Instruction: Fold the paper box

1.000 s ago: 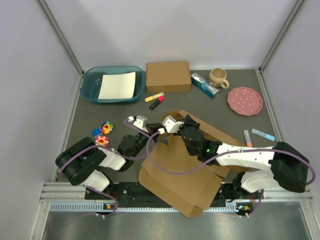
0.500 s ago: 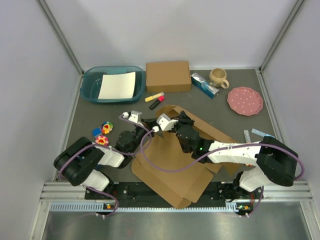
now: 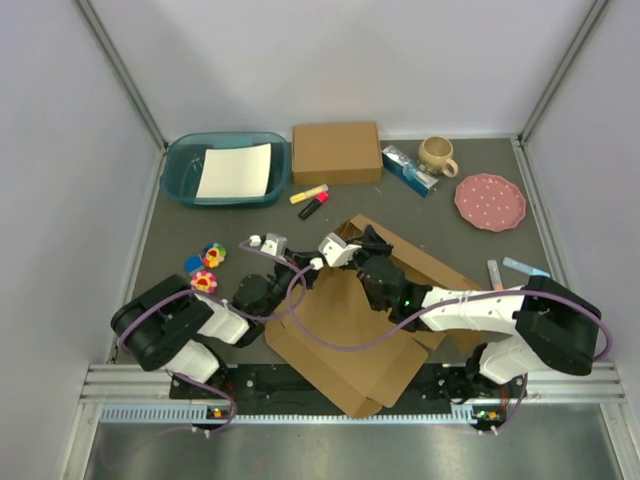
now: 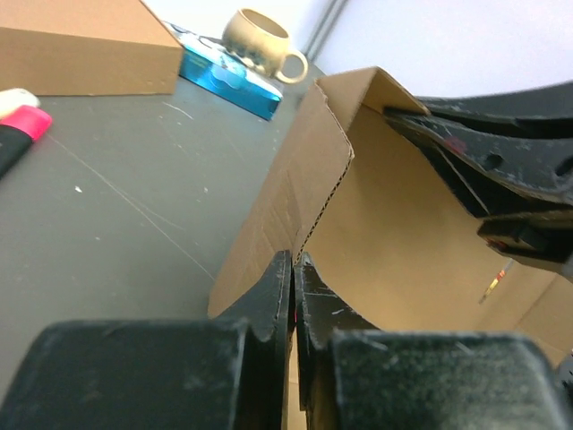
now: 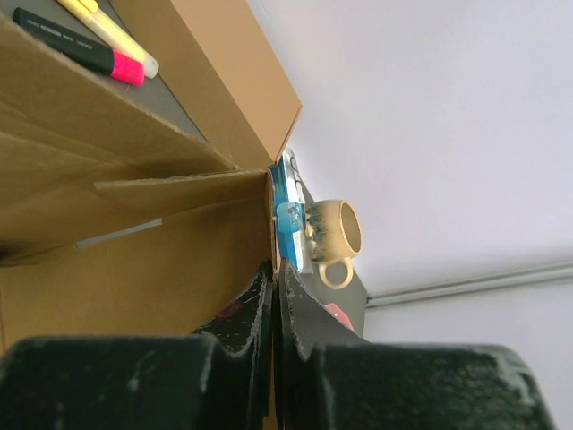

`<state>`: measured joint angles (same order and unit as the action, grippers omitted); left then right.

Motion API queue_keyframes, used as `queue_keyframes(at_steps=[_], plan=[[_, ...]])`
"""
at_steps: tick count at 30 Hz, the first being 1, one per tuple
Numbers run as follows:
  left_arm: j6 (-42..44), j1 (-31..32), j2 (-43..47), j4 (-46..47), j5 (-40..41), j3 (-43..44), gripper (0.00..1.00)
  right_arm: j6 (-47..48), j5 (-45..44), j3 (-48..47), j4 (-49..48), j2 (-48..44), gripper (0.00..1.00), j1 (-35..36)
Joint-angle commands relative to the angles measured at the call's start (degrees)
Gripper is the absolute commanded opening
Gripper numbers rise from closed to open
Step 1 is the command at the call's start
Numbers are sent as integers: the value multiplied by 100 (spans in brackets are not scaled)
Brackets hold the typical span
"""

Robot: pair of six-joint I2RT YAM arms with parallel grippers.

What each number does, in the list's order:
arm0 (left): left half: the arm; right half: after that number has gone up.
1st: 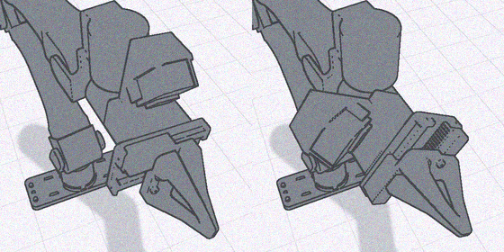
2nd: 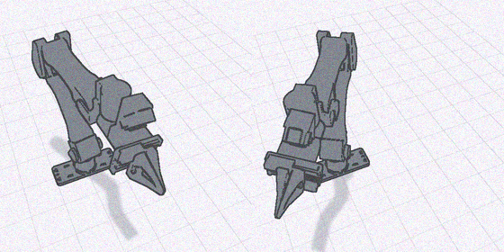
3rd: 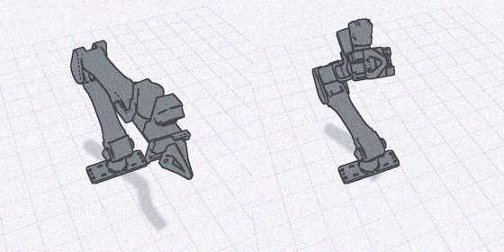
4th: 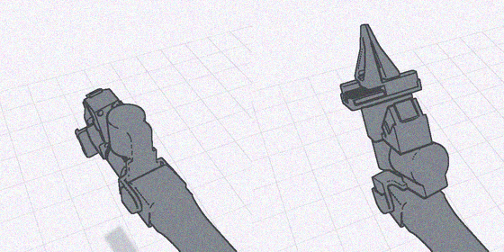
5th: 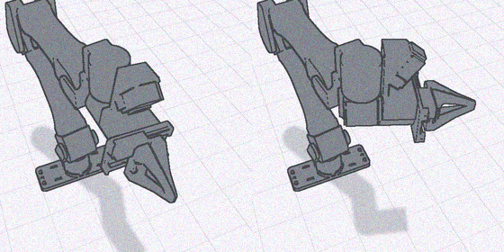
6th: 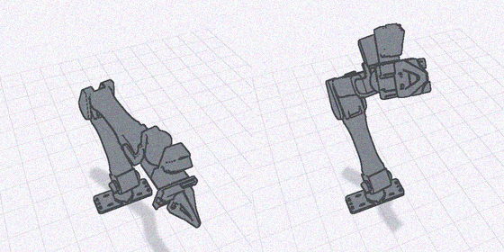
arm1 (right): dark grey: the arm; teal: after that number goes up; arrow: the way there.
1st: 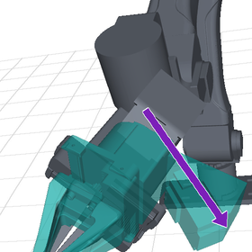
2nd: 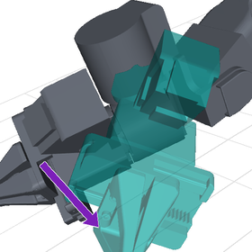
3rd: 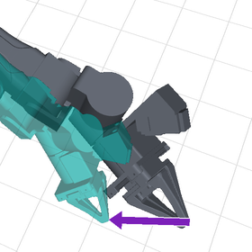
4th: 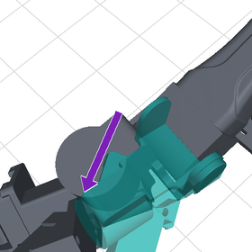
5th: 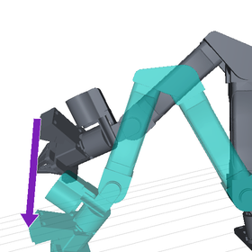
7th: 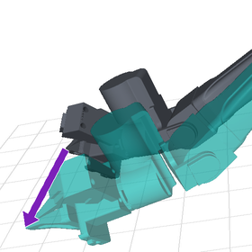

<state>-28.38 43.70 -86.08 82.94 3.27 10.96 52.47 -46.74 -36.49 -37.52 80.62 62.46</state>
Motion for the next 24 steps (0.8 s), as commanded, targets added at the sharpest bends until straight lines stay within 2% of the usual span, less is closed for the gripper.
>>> queue_keyframes(at_steps=[1, 3, 7, 8, 11, 16, 21, 23, 24], plan=[[69, 375, 144, 953, -397, -129, 5, -149, -168, 203, -151, -143, 0, -5], [192, 463, 241, 690, -379, -129, 8, -158, -186, 212, -116, -152, 0, -5], [280, 481, 469, 408, -143, -252, 26, -140, -213, 195, -37, -169, 0, -5], [324, 473, 618, 338, -90, -296, 35, -123, -230, 195, -19, -178, 0, -5], [482, 481, 1117, -241, 103, -410, 45, -97, -204, 204, 25, -222, 0, 3], [746, 481, 2182, -1558, 489, -586, 48, -88, -204, 213, 43, -266, 0, -5], [895, 473, 3807, -2956, 955, -604, 48, -105, -186, 204, 43, -240, 0, 3], [809, 473, 4467, -3823, 1523, -464, 49, -105, -169, 204, 25, -240, 0, -5], [790, 481, 4582, -3890, 1754, -463, 49, -96, -160, 204, 25, -231, 0, -5]])
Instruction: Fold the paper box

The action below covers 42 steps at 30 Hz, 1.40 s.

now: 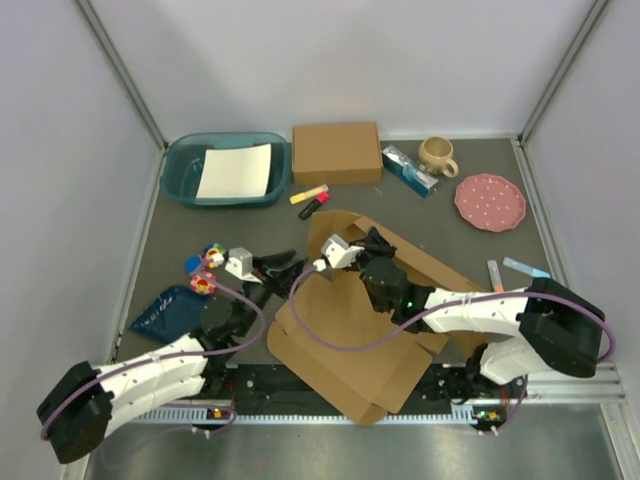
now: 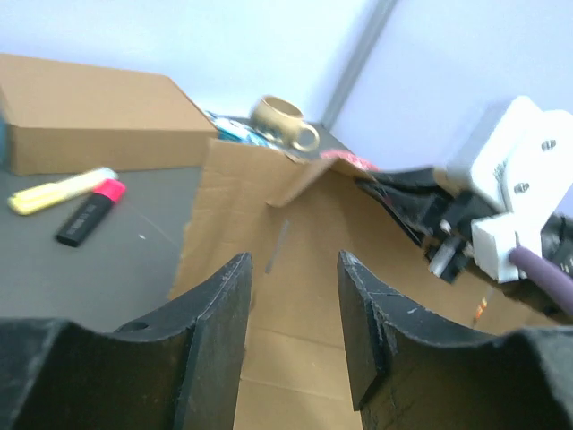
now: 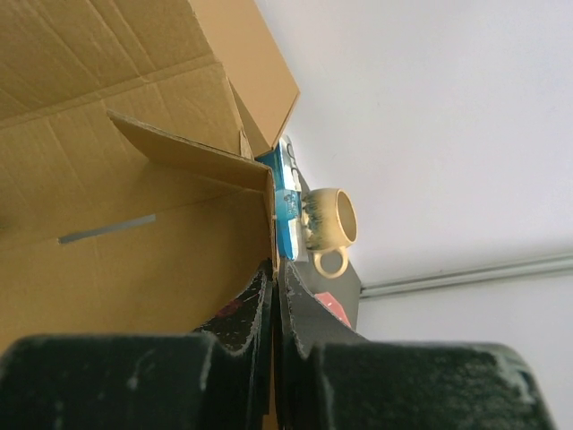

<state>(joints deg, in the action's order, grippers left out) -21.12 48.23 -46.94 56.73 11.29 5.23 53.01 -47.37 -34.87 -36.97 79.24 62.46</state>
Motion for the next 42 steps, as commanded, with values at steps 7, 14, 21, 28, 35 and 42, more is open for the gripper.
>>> queue_keyframes(at_steps=[7, 14, 21, 28, 35, 42], plan=[[-15, -120, 197, -1419, 1913, 442, 59, -2, -35, 112, -56, -93, 0, 39], [-260, -734, -1106, -559, 877, 786, 62, 262, -44, 218, -205, -119, 0, 91], [-243, -1087, -1748, 197, -12, 1023, 64, 201, -9, 200, -91, -190, 0, 91], [-50, -1333, -2187, 523, -767, 1410, 65, 498, -35, 244, -249, -111, 0, 170], [-14, -1386, -2566, 629, -1296, 1533, 63, 1272, -193, 148, -705, -14, 0, 311], [-225, -1386, -2654, 892, -1208, 1454, 62, 2124, -44, -107, -1075, 21, 0, 320]])
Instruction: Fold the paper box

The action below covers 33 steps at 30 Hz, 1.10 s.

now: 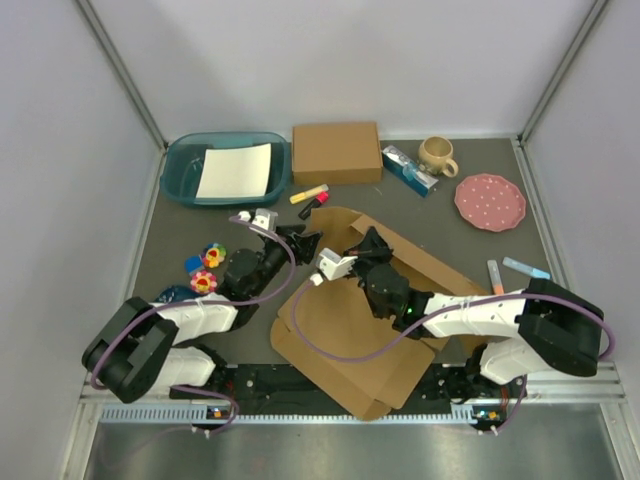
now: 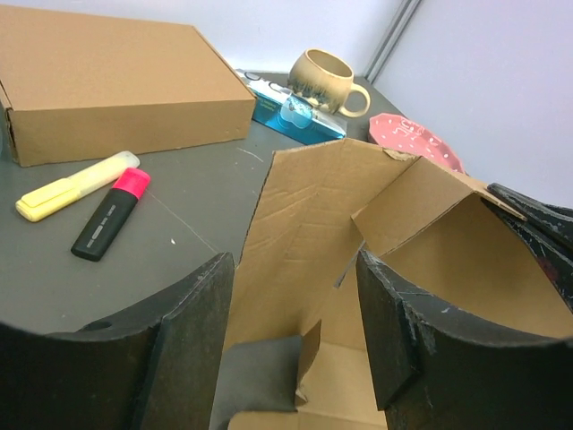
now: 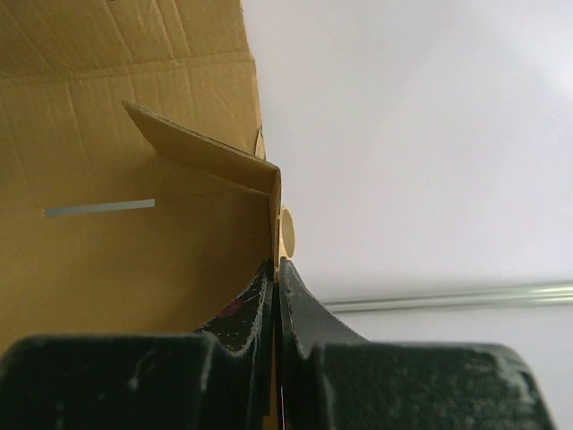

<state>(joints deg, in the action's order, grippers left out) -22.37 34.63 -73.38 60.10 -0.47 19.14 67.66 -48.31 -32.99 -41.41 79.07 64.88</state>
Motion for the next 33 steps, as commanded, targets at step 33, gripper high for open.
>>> queue_keyframes(at_steps=[33], plan=[[-558, -53, -290, 1416, 328, -393, 61, -675, 94, -23, 63, 408, 0, -54]])
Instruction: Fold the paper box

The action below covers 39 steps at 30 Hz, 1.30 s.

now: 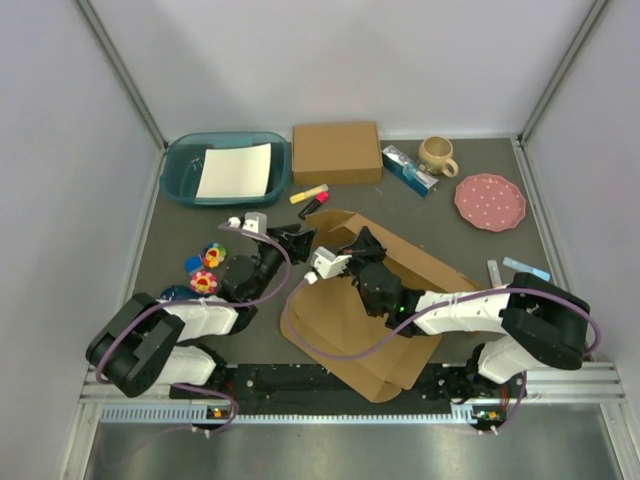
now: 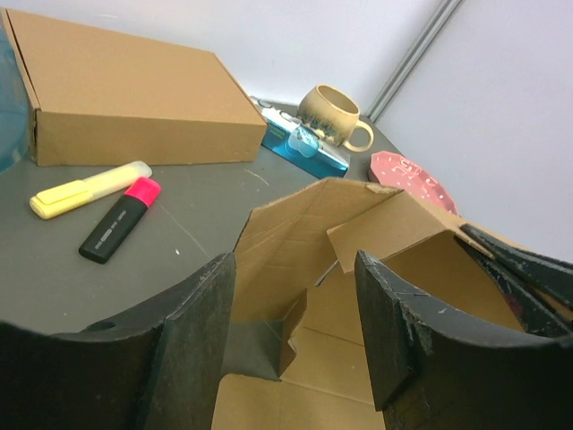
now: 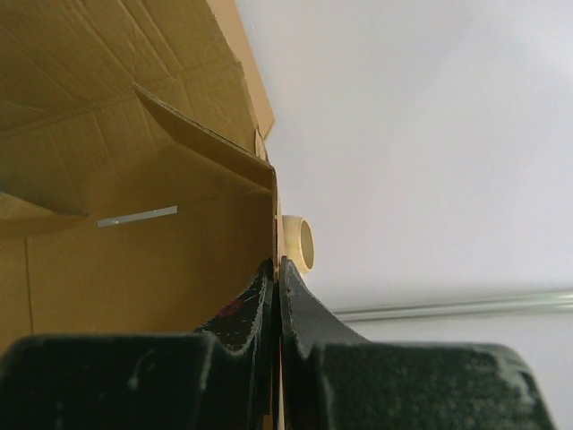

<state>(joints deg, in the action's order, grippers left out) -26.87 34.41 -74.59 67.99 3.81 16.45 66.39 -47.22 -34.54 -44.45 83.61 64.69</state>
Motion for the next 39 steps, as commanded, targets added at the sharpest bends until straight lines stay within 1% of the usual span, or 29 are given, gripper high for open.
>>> queue_keyframes(at_steps=[1, 3, 7, 11, 20, 37, 39], plan=[[-116, -31, -257, 680, -152, -133, 61, -574, -15, 132, 375, -56, 0, -44], [-116, -31, -337, 777, -205, -124, 61, -750, -6, 115, 436, -108, 0, -87], [-108, -31, -565, 1014, -355, -124, 60, -1198, 169, 53, 1033, -354, 0, -237], [-108, -31, -662, 1147, -355, -142, 60, -1436, 275, 62, 1201, -495, 0, -360], [-64, -31, -908, 1269, -733, -19, 59, -1480, 363, -43, 1289, -443, 0, -492], [59, -31, -1348, 1419, -882, 359, 59, -1585, 416, -70, 1333, -337, 0, -624], [86, -31, -1418, 1410, -900, 403, 58, -1594, 416, -87, 1360, -337, 0, -615]])
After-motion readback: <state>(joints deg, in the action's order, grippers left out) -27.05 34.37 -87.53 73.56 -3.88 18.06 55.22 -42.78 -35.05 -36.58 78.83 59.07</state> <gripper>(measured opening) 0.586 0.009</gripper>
